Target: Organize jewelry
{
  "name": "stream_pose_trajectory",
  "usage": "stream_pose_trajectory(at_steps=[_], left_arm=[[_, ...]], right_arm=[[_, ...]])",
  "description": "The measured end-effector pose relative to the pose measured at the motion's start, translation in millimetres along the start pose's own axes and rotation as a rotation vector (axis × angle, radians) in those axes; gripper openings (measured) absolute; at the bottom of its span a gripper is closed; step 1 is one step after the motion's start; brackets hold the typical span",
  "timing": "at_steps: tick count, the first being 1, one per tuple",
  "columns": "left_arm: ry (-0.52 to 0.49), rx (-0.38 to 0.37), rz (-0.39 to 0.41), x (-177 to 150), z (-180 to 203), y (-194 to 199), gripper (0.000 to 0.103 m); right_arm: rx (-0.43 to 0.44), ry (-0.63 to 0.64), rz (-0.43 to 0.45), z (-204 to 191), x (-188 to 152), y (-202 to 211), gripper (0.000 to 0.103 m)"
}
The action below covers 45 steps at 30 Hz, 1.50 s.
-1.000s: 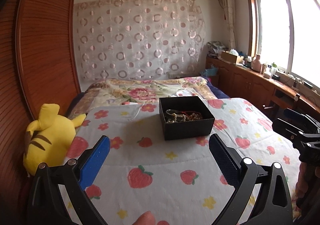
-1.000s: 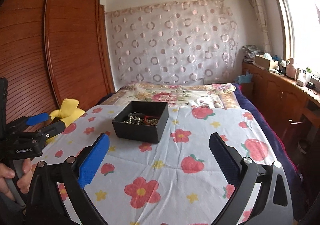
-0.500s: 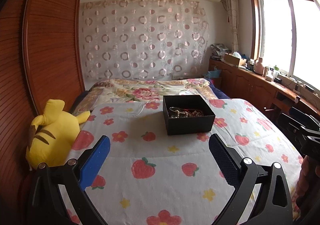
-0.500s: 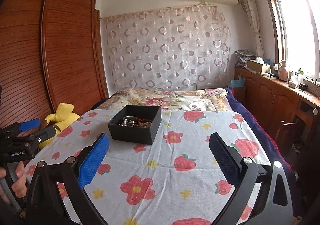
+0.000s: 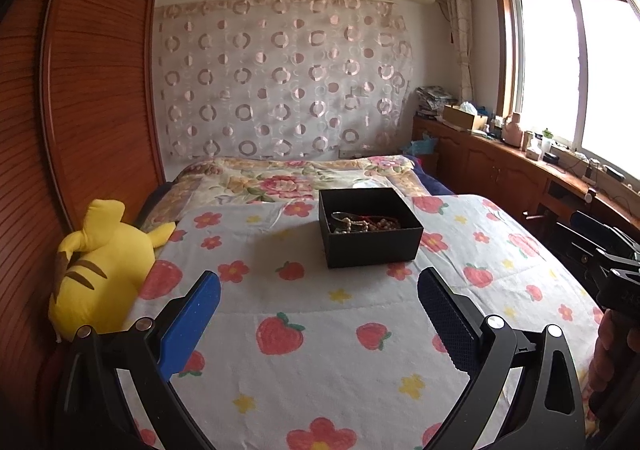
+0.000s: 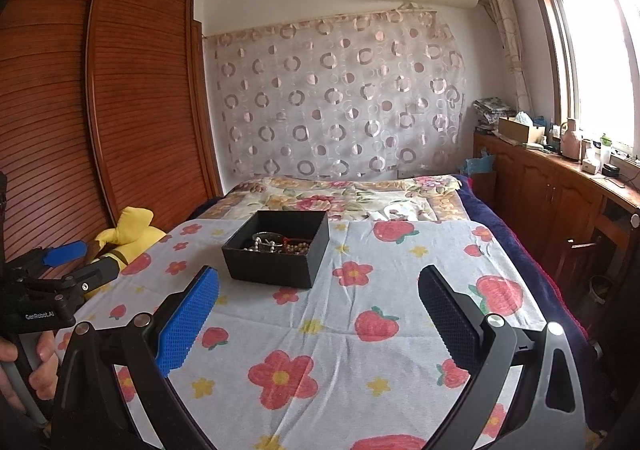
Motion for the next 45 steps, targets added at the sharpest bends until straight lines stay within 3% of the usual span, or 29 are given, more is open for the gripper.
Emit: stream_pose_trajectory(at_steps=[45], left_arm=[[-0.003, 0.005, 0.012, 1.1, 0.7, 4.2, 0.095]], right_arm=[[0.005, -0.002, -0.001, -8.0, -2.0, -0.1, 0.101]])
Point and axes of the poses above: each gripper's, at about its wrist camera, not at the fingertips, and y roughly against the way its jaws point, z to its right, x to its top, the point moved 7 cm from there along -y, roughly the way its jaws point, and after that the axes turned 7 degrees about -x, right-handed, at the moved point
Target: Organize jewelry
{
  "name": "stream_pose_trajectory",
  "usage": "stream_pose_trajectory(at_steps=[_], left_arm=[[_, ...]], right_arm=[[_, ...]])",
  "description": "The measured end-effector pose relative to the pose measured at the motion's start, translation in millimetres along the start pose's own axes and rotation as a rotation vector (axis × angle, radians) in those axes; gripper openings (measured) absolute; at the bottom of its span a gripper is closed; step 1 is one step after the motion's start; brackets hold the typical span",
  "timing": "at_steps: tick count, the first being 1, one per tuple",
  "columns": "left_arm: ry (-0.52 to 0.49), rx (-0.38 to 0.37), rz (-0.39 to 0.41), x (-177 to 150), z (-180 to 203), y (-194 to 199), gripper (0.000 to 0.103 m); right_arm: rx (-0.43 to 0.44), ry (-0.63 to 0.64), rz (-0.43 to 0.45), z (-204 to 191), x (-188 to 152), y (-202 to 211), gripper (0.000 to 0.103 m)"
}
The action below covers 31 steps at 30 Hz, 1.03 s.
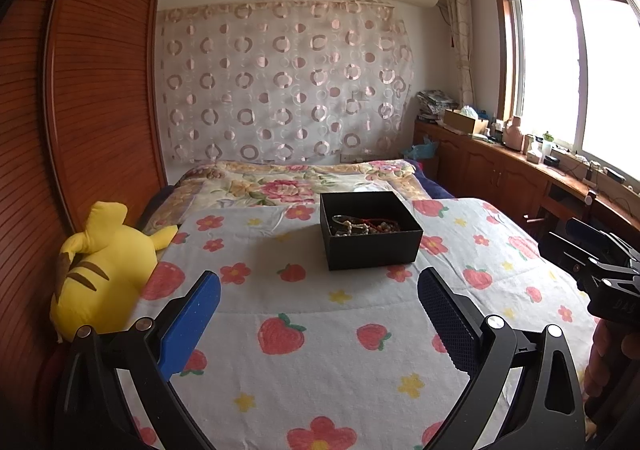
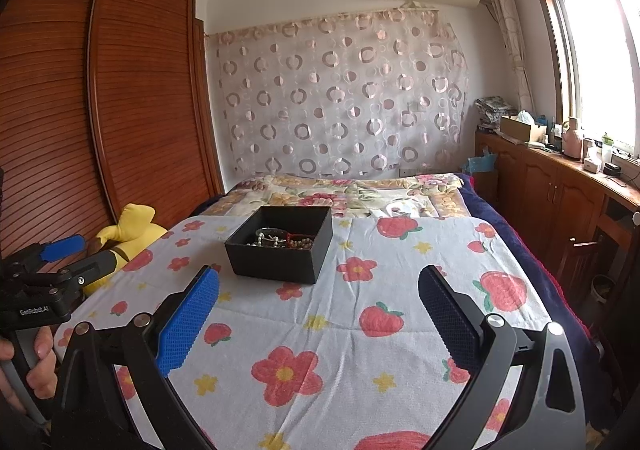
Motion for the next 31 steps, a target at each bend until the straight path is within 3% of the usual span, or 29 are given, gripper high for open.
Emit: stream_pose_trajectory(at_steps=[31], left_arm=[[0.000, -0.004, 0.004, -1.3, -0.8, 0.2, 0.095]], right_arm=[[0.001, -0.002, 0.003, -1.4, -1.0, 0.2, 0.101]])
Point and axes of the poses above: each gripper's, at about its wrist camera, not at the fingertips, and y roughly against the way its jaws point, z to its right, x to its top, the point moved 7 cm from there along -y, roughly the way its jaws point, and after that the axes turned 7 degrees about -x, right-handed, at the moved point
